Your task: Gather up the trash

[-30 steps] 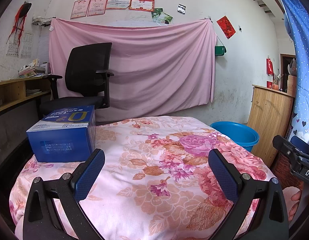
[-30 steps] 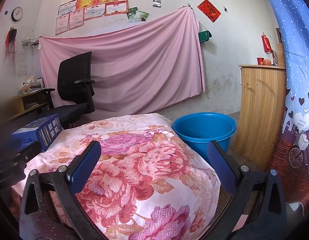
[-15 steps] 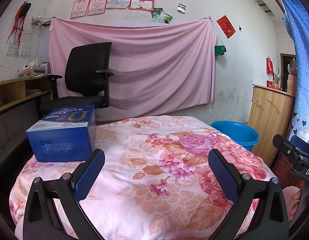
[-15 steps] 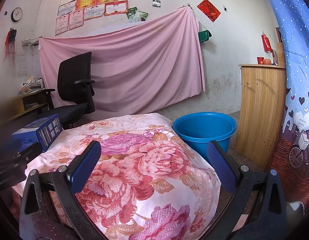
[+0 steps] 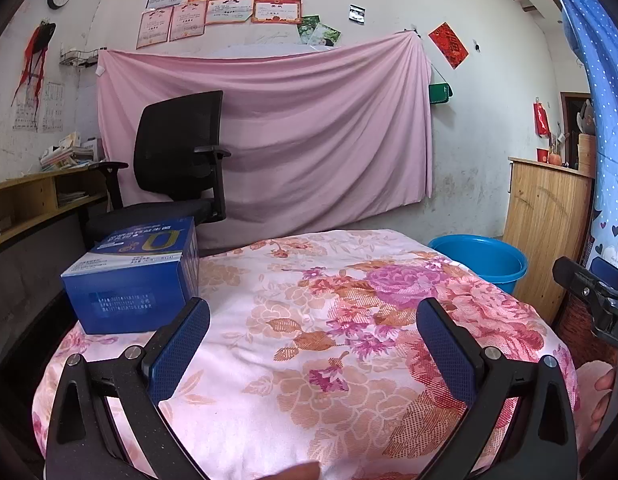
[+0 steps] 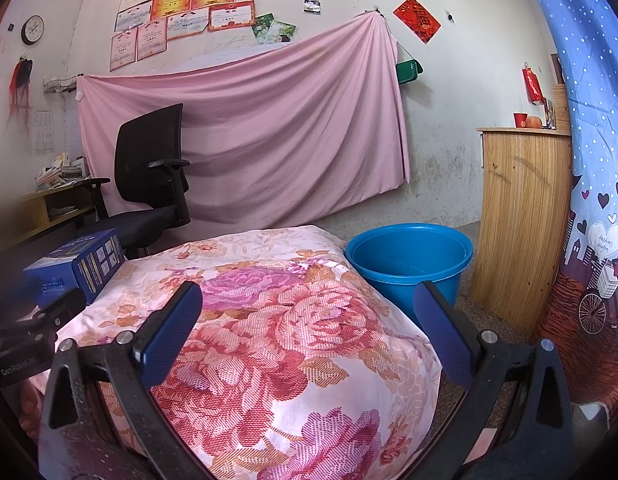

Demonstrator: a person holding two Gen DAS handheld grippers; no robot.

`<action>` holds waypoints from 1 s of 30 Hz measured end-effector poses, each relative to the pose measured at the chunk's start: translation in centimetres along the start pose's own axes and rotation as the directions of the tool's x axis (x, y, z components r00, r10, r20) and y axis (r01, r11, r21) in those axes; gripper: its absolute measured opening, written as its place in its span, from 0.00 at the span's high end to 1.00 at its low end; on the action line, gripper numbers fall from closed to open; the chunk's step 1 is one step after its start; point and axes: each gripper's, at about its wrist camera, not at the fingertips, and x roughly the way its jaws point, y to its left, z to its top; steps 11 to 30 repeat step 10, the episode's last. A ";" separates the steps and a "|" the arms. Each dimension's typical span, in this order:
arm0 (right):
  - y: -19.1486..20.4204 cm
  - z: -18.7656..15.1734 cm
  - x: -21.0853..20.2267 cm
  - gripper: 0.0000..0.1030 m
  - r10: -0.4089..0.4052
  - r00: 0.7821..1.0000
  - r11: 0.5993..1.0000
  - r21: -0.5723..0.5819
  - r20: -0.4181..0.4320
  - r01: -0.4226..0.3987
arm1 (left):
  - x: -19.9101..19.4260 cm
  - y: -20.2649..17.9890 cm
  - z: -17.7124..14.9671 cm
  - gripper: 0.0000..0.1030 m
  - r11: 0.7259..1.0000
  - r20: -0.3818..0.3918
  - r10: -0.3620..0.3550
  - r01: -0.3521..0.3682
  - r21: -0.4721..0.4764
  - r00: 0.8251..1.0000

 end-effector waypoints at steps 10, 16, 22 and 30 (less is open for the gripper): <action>0.2 -0.1 0.1 0.00 0.002 1.000 1.000 0.000 -0.007 -0.002 | 0.6 0.2 -0.3 0.02 1.000 -0.007 0.016 -0.016 0.018 1.000; 0.2 -0.1 0.1 0.00 0.002 1.000 1.000 0.000 -0.007 -0.002 | 0.6 0.2 -0.3 0.02 1.000 -0.007 0.016 -0.016 0.018 1.000; 0.2 -0.1 0.1 0.00 0.002 1.000 1.000 0.000 -0.007 -0.002 | 0.6 0.2 -0.3 0.02 1.000 -0.007 0.016 -0.016 0.018 1.000; 0.2 -0.1 0.1 0.00 0.002 1.000 1.000 0.000 -0.007 -0.002 | 0.6 0.2 -0.3 0.02 1.000 -0.007 0.016 -0.016 0.018 1.000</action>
